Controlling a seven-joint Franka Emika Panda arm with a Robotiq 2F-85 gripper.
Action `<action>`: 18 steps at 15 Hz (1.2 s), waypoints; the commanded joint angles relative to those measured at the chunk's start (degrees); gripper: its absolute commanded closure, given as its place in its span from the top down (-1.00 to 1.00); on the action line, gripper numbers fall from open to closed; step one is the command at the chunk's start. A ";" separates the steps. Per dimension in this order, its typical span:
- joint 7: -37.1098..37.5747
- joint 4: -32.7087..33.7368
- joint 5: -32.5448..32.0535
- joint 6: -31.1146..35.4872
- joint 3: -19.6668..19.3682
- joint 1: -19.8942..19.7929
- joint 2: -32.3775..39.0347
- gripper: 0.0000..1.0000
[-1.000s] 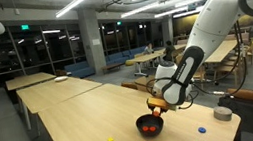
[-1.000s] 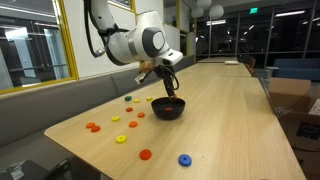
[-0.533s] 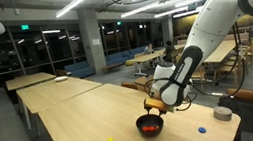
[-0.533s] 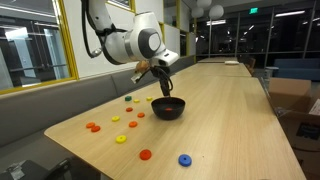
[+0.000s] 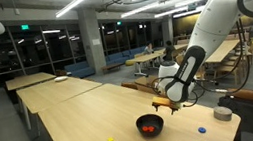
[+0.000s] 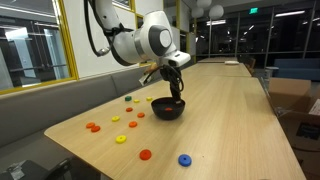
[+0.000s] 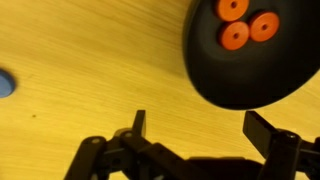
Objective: Put some of the discs on the table in the bowl
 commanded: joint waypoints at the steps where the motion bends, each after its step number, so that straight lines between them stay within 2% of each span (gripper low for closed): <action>1: 7.58 -1.60 -7.15 -6.78 -3.93 0.90 -1.64 1.00; 4: 10.98 -3.90 -9.11 -9.14 -1.60 -2.78 -2.87 1.00; 9: 9.42 -11.74 -3.62 -1.43 4.59 -10.95 -6.35 1.00; 10: 9.51 -13.82 -2.32 2.05 5.27 -12.30 -6.87 1.00; 14: 9.22 -18.35 6.31 6.84 9.04 -16.48 -8.59 1.00; 18: 8.65 -19.78 14.81 4.47 13.51 -19.36 -9.64 1.00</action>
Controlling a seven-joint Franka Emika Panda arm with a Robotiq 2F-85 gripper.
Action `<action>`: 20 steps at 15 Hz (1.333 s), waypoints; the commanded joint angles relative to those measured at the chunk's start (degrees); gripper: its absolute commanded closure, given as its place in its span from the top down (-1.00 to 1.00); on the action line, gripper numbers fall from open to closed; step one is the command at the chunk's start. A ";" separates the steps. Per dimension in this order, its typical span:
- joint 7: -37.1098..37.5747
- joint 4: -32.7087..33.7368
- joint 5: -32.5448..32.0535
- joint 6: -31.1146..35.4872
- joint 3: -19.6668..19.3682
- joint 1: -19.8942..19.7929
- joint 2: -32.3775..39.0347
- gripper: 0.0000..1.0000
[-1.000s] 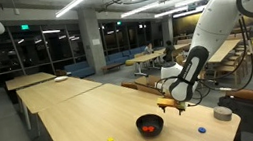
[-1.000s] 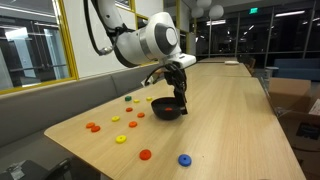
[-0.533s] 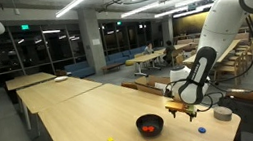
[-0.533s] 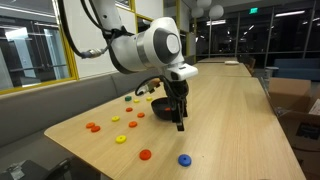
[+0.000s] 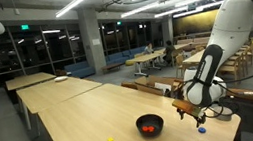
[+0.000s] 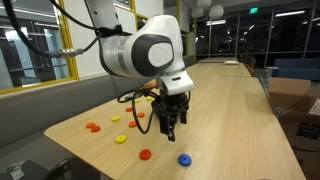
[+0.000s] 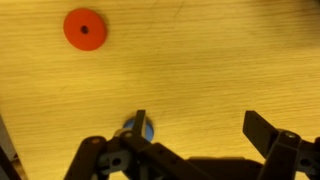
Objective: Put some of the discs on the table in the bowl
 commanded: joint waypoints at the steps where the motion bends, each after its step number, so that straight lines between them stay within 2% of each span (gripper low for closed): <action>1: -1.20 -2.10 7.09 -1.86 4.56 -3.15 -3.12 1.00; 5: -1.29 -2.09 14.17 -2.33 8.08 -5.63 -2.61 1.00; 11: -1.95 -2.44 22.96 -1.26 9.63 -9.12 -1.38 1.00; 20: -5.24 -1.08 31.14 -1.95 11.84 -14.47 1.52 1.00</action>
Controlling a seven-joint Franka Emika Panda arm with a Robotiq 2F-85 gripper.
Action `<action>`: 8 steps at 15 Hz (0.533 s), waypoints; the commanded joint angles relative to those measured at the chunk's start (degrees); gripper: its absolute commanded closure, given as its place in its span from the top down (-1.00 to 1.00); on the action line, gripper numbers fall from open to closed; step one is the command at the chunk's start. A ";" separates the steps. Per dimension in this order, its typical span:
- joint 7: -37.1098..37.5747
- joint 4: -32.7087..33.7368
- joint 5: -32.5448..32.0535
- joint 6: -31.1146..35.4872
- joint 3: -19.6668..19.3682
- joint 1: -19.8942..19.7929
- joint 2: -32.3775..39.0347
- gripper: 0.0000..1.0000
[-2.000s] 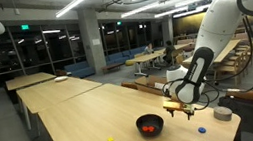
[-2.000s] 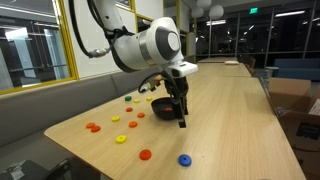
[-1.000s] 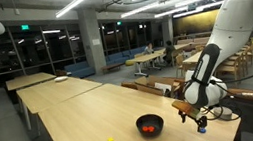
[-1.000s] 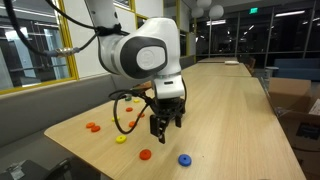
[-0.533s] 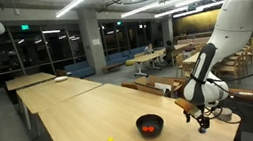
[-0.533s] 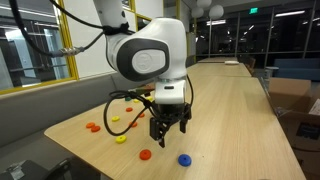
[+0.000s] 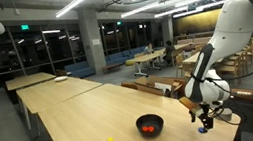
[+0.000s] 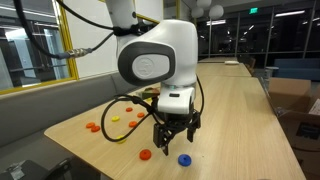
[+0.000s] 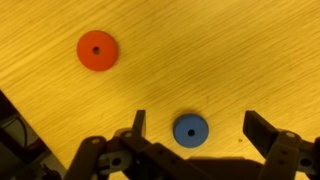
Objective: Put some of the discs on the table in the bowl
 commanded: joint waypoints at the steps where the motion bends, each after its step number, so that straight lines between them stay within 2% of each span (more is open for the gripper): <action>1: -2.85 0.82 4.11 -0.18 2.12 -2.92 1.14 1.00; 8: -3.96 1.82 5.64 -0.62 3.63 -5.57 3.60 1.00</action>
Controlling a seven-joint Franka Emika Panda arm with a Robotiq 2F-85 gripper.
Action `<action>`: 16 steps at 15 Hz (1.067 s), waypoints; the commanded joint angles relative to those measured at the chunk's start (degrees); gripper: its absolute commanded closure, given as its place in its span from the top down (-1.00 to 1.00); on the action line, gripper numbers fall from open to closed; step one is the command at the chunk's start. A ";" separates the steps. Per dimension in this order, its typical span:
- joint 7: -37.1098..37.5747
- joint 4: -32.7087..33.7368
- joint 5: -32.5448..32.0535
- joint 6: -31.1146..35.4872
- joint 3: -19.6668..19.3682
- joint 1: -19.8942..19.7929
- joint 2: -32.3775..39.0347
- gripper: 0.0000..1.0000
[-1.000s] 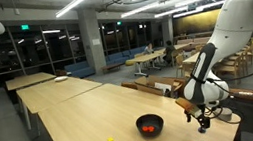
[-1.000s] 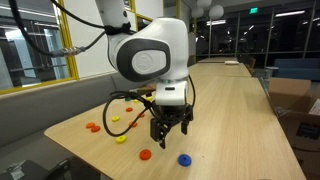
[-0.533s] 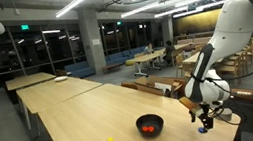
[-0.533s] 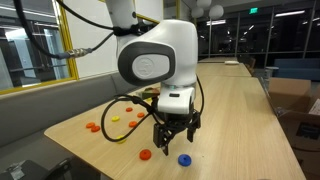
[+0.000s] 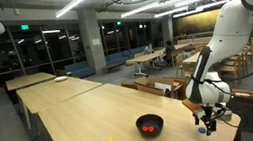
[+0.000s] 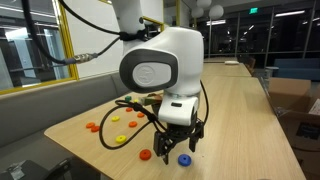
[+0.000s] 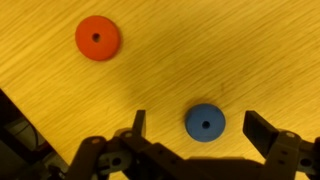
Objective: Put some of the discs on the table in the bowl
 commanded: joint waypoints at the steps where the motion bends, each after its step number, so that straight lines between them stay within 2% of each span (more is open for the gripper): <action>1: -2.04 1.55 1.64 -0.75 1.51 -2.08 1.36 1.00; 12: -1.42 2.71 0.49 -0.82 1.10 -2.58 3.06 0.98; 13: -1.41 2.71 0.36 -0.51 1.03 -2.50 3.16 0.48; 14: -1.38 2.71 0.33 -0.48 1.01 -2.48 3.19 0.47; 16: -1.39 2.76 0.29 -0.53 0.98 -2.49 3.20 0.24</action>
